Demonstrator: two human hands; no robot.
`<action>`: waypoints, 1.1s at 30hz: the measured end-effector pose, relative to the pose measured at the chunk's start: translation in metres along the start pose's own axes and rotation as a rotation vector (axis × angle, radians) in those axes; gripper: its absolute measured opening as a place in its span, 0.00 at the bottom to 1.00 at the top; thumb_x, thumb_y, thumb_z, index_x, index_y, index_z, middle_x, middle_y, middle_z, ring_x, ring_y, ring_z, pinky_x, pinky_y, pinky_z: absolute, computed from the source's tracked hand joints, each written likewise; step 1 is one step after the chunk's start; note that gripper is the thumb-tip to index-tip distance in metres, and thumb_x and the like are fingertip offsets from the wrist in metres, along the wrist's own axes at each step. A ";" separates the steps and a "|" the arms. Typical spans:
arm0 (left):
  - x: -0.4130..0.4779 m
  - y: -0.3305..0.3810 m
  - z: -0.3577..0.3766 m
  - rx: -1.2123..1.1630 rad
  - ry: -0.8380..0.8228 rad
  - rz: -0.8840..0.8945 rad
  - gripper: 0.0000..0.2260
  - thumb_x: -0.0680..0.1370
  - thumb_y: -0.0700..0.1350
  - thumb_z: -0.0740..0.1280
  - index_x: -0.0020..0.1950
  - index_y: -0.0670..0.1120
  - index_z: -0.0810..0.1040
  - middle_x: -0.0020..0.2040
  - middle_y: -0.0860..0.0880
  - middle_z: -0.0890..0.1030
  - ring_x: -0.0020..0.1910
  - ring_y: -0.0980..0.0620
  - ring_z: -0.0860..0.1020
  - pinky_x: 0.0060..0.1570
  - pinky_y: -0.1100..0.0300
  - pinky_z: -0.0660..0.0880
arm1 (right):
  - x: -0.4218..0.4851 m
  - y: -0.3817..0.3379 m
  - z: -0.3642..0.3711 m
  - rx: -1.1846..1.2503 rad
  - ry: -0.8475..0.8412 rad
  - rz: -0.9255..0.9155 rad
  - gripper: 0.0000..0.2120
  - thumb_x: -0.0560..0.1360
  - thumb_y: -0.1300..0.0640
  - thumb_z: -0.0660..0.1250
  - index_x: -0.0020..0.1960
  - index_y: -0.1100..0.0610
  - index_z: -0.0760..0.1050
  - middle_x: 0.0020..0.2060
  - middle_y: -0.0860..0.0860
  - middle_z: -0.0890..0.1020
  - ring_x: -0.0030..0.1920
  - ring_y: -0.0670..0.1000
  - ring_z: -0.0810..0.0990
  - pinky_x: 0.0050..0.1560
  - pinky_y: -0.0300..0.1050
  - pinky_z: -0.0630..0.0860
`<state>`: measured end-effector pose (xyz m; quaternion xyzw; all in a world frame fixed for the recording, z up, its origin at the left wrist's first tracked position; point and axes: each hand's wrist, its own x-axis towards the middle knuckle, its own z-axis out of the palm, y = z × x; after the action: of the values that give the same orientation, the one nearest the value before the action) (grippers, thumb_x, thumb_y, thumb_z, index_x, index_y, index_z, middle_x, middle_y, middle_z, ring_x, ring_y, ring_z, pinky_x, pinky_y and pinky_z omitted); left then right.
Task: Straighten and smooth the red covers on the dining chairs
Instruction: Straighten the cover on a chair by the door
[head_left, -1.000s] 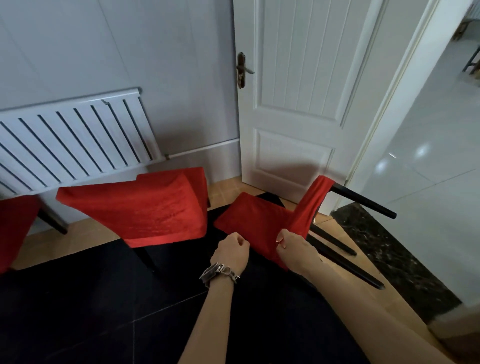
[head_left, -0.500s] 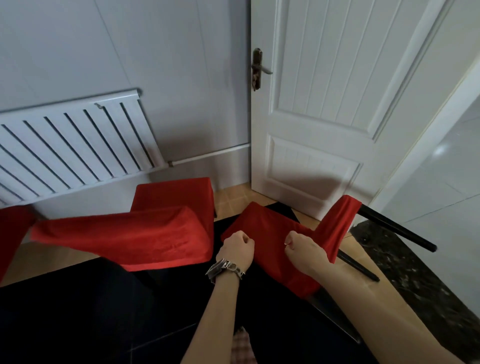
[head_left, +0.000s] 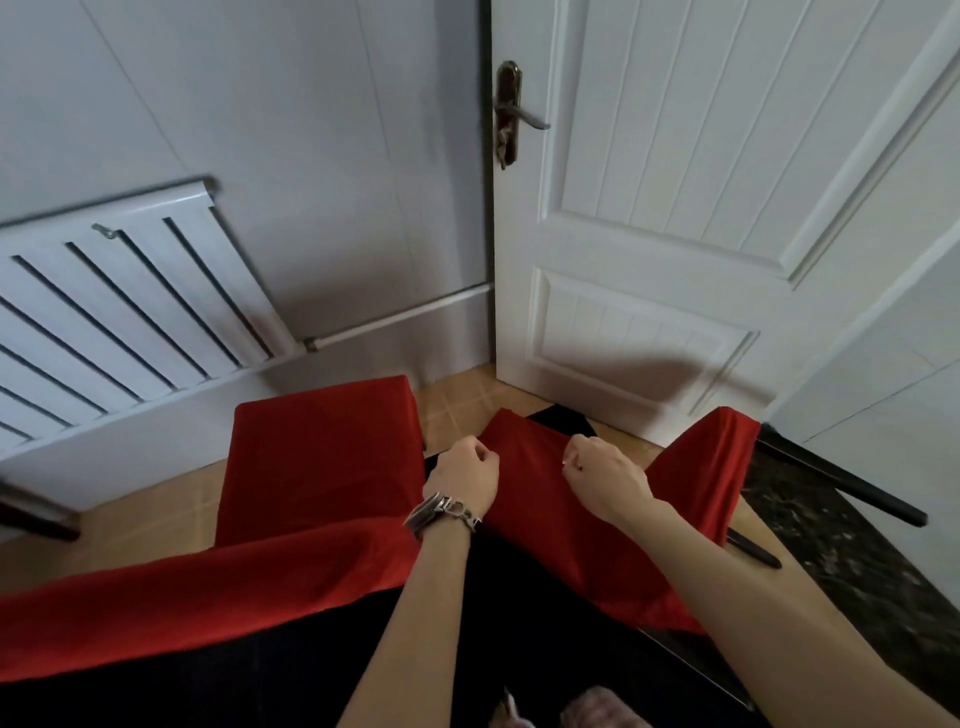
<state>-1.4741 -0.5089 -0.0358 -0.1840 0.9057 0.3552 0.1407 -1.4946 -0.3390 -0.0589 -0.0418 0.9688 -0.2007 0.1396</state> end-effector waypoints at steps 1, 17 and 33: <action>0.012 0.001 0.001 -0.003 -0.007 -0.013 0.09 0.79 0.47 0.59 0.53 0.48 0.77 0.52 0.49 0.82 0.48 0.46 0.80 0.48 0.54 0.76 | 0.010 0.002 0.000 -0.006 -0.008 0.006 0.10 0.79 0.55 0.55 0.56 0.54 0.73 0.52 0.50 0.76 0.50 0.52 0.76 0.49 0.47 0.74; 0.214 0.026 0.024 -0.026 0.056 -0.221 0.10 0.81 0.48 0.57 0.55 0.50 0.77 0.51 0.50 0.81 0.45 0.49 0.79 0.42 0.58 0.74 | 0.240 0.020 0.000 -0.104 -0.084 -0.137 0.11 0.81 0.55 0.53 0.55 0.55 0.73 0.50 0.50 0.75 0.50 0.52 0.74 0.45 0.44 0.66; 0.419 -0.079 0.127 0.057 0.139 -0.234 0.09 0.81 0.48 0.56 0.54 0.50 0.76 0.39 0.57 0.74 0.31 0.57 0.70 0.29 0.61 0.63 | 0.444 0.050 0.159 -0.164 -0.124 -0.295 0.11 0.81 0.55 0.54 0.55 0.57 0.73 0.53 0.52 0.75 0.55 0.53 0.73 0.52 0.47 0.67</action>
<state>-1.7976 -0.5726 -0.3339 -0.3084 0.8953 0.2967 0.1235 -1.8754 -0.4144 -0.3315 -0.2068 0.9548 -0.1365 0.1642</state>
